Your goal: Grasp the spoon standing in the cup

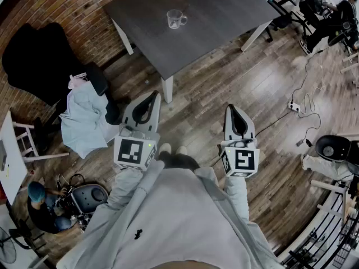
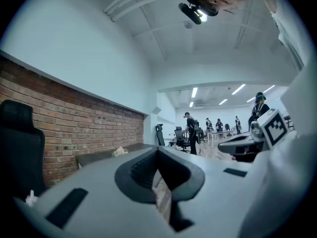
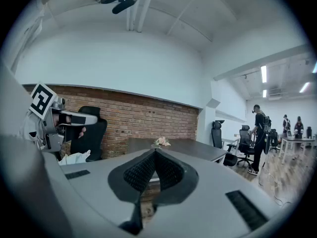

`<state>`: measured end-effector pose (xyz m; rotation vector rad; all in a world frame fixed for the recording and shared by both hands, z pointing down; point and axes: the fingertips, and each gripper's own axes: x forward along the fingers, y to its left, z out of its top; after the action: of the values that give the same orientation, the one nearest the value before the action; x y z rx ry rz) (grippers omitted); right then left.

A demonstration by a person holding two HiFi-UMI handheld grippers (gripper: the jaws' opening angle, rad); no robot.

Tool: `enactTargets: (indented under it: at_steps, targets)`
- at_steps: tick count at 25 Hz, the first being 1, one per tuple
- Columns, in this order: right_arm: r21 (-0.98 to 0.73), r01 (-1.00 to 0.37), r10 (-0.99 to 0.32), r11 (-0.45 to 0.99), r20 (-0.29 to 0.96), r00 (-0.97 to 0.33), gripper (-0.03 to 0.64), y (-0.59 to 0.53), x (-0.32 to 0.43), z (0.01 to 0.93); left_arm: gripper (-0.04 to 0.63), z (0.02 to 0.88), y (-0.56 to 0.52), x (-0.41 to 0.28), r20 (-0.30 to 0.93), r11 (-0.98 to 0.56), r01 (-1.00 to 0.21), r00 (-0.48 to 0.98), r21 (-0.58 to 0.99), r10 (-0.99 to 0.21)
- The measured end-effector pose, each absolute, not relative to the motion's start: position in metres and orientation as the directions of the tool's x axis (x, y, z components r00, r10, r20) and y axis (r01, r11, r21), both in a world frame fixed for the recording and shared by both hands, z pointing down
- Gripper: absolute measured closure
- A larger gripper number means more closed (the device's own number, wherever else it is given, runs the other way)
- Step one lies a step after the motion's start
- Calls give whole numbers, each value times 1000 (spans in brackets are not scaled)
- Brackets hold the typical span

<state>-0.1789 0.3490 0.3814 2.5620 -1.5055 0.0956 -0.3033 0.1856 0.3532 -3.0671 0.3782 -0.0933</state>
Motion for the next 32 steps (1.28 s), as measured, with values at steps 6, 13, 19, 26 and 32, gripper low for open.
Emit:
enactTargets:
  at_steps: [6,13,19,26,32]
  targets:
    - [79,-862,-856,-501,103,507,601,364,-167,380,577,355,195,-294,59,-964,-258,963,-72,-262]
    - [82,-880,-876,-467,89,473,601,368,-164,382,577,363,208,-287,90,-957,-270,956,-105,-280]
    - [61,-889,-882,-455,107,459,601,359,-153,394,577,372,198,-276,115,-955,-278,950,-100,-289]
    - [59,-893,-884,-446,131,450,601,323,-111,403,577,376,163,-229,109,-956,-274,952,-100,-284]
    - [89,-900,-890,-427,133,435,601,264,-57,392,577,367,108,-172,88,-956,-279,954,-90,-286]
